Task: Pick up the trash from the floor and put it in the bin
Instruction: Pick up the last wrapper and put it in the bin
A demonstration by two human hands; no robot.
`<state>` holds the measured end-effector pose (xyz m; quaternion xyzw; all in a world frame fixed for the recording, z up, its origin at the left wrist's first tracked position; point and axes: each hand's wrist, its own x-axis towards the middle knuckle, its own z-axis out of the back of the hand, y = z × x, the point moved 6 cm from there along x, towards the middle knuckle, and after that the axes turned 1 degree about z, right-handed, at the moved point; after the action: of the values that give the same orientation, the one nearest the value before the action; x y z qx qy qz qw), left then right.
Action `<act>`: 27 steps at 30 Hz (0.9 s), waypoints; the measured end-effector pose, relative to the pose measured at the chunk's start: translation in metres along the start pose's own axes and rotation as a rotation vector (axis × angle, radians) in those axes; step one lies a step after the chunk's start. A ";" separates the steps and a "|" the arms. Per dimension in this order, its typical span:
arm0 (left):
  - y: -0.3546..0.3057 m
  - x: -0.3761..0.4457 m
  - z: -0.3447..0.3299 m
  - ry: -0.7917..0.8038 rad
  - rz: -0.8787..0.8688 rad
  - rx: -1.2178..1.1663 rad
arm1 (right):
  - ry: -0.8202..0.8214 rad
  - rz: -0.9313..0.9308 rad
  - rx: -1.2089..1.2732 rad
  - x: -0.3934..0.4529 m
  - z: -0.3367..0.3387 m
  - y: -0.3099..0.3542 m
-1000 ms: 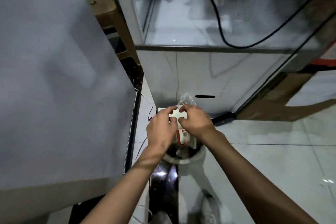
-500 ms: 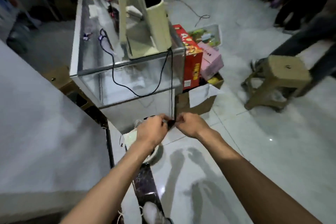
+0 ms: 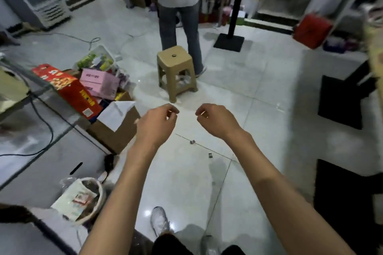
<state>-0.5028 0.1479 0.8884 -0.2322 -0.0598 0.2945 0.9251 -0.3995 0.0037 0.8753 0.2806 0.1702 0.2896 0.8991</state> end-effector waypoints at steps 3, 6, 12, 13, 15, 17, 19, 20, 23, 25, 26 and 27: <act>-0.038 -0.007 -0.016 -0.032 -0.046 -0.103 | -0.128 -0.069 0.143 -0.030 0.031 -0.049; -0.053 0.008 -0.037 0.014 -0.068 -0.120 | -0.191 -0.167 0.233 -0.035 0.039 -0.088; -0.053 0.068 -0.059 0.079 -0.149 -0.138 | -0.220 -0.217 0.261 0.011 0.036 -0.107; -0.052 0.081 -0.059 0.072 -0.166 -0.163 | -0.237 -0.213 0.288 0.023 0.037 -0.106; -0.046 0.111 -0.061 0.063 -0.197 -0.219 | -0.265 -0.212 0.349 0.049 0.036 -0.101; -0.041 0.143 -0.065 0.044 -0.225 -0.271 | -0.291 -0.203 0.396 0.077 0.032 -0.100; -0.032 0.179 -0.074 0.027 -0.234 -0.299 | -0.322 -0.211 0.444 0.111 0.024 -0.107; -0.026 0.198 -0.083 0.023 -0.231 -0.313 | -0.335 -0.214 0.467 0.129 0.017 -0.113; -0.007 0.252 -0.118 0.007 -0.224 -0.373 | -0.345 -0.215 0.515 0.180 -0.012 -0.142; 0.013 0.281 -0.156 0.001 -0.203 -0.413 | -0.351 -0.201 0.546 0.214 -0.043 -0.170; 0.023 0.290 -0.173 -0.010 -0.198 -0.441 | -0.364 -0.187 0.576 0.227 -0.058 -0.183; 0.037 0.300 -0.199 -0.024 -0.194 -0.472 | -0.380 -0.170 0.620 0.243 -0.080 -0.202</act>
<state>-0.2267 0.2673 0.6873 -0.4315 -0.1601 0.1851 0.8683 -0.1624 0.0497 0.6558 0.5732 0.1025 0.0911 0.8078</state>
